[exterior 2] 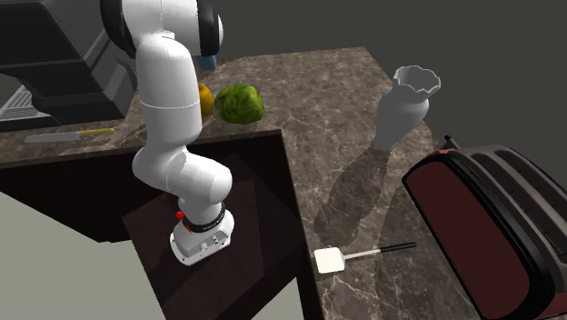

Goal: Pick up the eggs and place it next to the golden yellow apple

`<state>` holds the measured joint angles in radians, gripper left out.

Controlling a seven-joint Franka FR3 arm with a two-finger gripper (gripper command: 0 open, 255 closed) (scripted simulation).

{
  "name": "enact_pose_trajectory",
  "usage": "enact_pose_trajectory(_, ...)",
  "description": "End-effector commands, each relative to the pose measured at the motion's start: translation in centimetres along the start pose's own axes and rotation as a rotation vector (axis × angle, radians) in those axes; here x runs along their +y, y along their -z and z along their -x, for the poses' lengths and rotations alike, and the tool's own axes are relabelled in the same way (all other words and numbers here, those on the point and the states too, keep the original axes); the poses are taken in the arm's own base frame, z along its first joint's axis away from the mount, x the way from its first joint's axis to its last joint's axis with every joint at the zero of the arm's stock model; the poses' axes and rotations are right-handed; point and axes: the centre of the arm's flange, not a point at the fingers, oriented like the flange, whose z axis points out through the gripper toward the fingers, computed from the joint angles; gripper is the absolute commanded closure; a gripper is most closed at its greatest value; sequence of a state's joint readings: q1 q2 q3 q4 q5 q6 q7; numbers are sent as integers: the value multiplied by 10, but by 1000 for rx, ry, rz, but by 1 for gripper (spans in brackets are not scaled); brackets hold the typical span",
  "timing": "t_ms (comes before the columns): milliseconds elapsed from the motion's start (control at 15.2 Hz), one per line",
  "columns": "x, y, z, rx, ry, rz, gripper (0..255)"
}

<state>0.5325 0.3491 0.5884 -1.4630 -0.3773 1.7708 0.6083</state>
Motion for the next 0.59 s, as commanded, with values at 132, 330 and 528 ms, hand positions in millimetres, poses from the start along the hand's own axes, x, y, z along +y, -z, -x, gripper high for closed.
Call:
enact_pose_trajectory(132, -4, -20, 1, 1, -1, 0, 255)
enact_pose_trajectory(330, -6, -36, 3, 1, -1, 0, 255)
enact_pose_trajectory(528, -9, -51, 5, 1, -1, 0, 255)
